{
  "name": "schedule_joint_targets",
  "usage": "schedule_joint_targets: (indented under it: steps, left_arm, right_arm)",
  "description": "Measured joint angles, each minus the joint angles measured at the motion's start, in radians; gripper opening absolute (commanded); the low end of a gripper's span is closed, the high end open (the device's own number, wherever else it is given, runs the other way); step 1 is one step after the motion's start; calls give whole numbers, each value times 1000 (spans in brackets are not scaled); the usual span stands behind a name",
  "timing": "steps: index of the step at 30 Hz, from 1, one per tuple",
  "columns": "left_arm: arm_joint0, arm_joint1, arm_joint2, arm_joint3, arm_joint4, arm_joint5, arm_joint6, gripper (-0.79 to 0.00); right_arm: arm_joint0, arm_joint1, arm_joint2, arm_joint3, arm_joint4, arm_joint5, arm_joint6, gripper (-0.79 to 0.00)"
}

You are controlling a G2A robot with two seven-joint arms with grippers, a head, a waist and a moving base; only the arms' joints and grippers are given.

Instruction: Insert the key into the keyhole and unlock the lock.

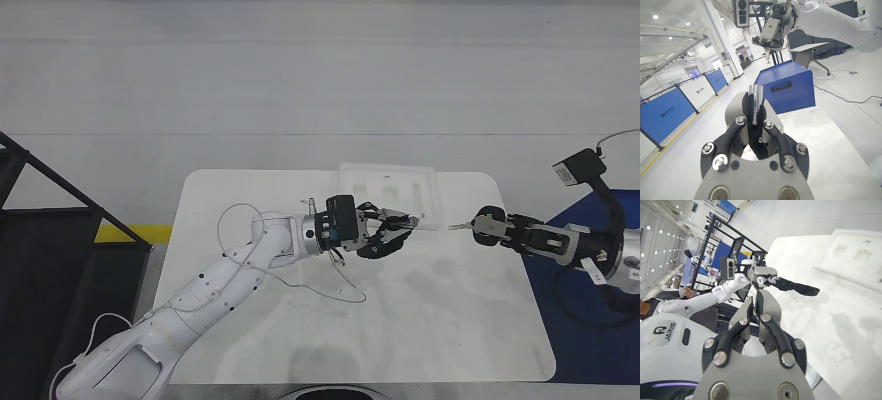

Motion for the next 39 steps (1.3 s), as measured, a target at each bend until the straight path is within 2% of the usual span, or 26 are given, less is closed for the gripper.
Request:
schedule_joint_targets:
  steps: [5,11,17,24,33,39]
  left_arm:
    - [3,0,0,0,-1,3,-5,-785]
    - [-7,-13,9,2,-6,-8,-76,-785]
    - [-83,-57,71,67,-15,-20,-39,-785]
    - [-179,-127,162,202,-10,-17,42,-785]
    - [-233,-191,215,330,-18,-27,136,-785]
    - [-245,-216,224,375,10,-7,170,-785]
  right_arm:
    - [-2,0,-1,0,-1,0,-3,-785]
    - [-2,7,8,-47,-56,13,-26,-785]
    - [-18,17,30,-143,-158,71,-34,-785]
    - [-62,24,39,-205,-246,137,-61,-785]
    - [-101,32,48,-239,-302,170,-75,-785]
    - [-107,37,45,-256,-341,195,-96,-785]
